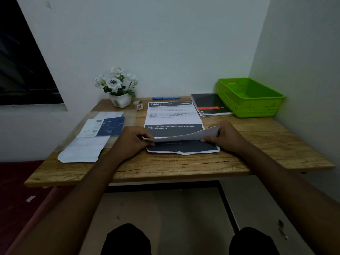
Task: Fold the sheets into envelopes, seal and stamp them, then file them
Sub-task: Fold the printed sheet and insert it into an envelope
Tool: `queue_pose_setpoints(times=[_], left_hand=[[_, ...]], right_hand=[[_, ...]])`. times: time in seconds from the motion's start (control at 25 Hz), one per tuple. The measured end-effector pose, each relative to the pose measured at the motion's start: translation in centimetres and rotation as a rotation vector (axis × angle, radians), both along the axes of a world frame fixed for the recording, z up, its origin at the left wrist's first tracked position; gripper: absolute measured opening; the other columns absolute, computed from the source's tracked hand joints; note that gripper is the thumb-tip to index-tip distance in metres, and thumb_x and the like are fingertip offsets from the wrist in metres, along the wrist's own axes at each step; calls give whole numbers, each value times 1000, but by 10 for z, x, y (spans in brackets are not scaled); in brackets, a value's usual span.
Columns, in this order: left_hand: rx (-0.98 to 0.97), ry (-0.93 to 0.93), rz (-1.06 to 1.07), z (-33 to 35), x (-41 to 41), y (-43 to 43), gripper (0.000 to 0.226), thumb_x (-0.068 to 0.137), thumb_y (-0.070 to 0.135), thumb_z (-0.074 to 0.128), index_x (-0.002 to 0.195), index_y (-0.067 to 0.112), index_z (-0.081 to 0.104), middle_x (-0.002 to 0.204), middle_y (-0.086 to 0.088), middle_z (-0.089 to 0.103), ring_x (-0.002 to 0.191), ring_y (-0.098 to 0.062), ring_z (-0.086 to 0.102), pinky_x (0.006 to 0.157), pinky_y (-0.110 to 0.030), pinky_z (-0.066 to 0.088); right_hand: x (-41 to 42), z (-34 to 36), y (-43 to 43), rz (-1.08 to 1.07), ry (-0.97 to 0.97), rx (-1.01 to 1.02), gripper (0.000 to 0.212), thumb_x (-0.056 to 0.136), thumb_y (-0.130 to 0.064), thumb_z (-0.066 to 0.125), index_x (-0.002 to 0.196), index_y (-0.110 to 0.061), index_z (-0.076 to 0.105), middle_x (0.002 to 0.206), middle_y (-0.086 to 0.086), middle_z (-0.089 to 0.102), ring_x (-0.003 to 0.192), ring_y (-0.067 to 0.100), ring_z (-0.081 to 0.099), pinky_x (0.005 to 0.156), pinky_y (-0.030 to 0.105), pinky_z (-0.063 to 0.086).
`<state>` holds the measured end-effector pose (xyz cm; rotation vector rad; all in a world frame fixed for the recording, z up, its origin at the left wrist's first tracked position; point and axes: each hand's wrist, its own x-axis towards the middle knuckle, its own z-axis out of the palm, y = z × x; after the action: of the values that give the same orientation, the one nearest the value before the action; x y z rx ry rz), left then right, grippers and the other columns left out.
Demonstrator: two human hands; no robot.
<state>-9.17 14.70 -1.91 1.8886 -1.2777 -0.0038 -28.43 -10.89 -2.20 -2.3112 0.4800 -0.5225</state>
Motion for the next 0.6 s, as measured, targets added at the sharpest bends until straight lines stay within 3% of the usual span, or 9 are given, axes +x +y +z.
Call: queue_pose_setpoints(times=[0.08, 0.16, 0.28, 0.44, 0.52, 0.6], left_hand=[[30, -49, -11, -1, -2, 3, 23, 73, 4, 77, 79, 26, 74, 81, 5, 71, 77, -3, 64, 71, -11, 48], [50, -87, -28, -2, -4, 6, 25, 77, -4, 71, 84, 20, 75, 84, 1, 71, 78, -5, 65, 75, -9, 48], [67, -148, -84, -2, -8, 14, 25, 80, -9, 64, 88, 12, 76, 91, 0, 70, 84, -6, 65, 81, -9, 47], [159, -248, -111, -2, -14, 24, 34, 84, -11, 54, 98, 12, 75, 104, 6, 65, 97, -5, 59, 87, -1, 37], [185, -230, -94, -1, -17, 28, 35, 85, -9, 51, 103, 13, 73, 108, 6, 65, 100, -1, 56, 87, 1, 35], [178, -193, -77, 0, -22, 29, 33, 85, -6, 52, 103, 13, 73, 108, 5, 66, 97, 3, 56, 87, -2, 38]], right_hand=[[-4, 0, 0, 22, 19, -26, 10, 78, -19, 79, 82, -26, 76, 77, -9, 74, 70, 0, 66, 60, 18, 48], [-11, 1, 1, 78, 31, -64, 18, 84, -13, 72, 94, -26, 79, 93, -6, 76, 86, 4, 68, 76, 26, 53], [-26, 3, 2, 207, 41, -157, 35, 90, -7, 64, 111, -34, 72, 107, -11, 71, 97, -3, 62, 86, 19, 47], [-40, 4, -2, 310, 141, -363, 51, 93, 9, 48, 126, -27, 64, 130, -4, 63, 117, 8, 54, 104, 27, 39], [-46, 9, -5, 314, 196, -281, 55, 94, 11, 42, 122, -30, 67, 135, -10, 59, 126, 3, 49, 111, 26, 32], [-46, 16, 5, 261, 125, -113, 55, 92, 9, 43, 106, -34, 74, 128, -16, 63, 123, -3, 52, 109, 26, 37]])
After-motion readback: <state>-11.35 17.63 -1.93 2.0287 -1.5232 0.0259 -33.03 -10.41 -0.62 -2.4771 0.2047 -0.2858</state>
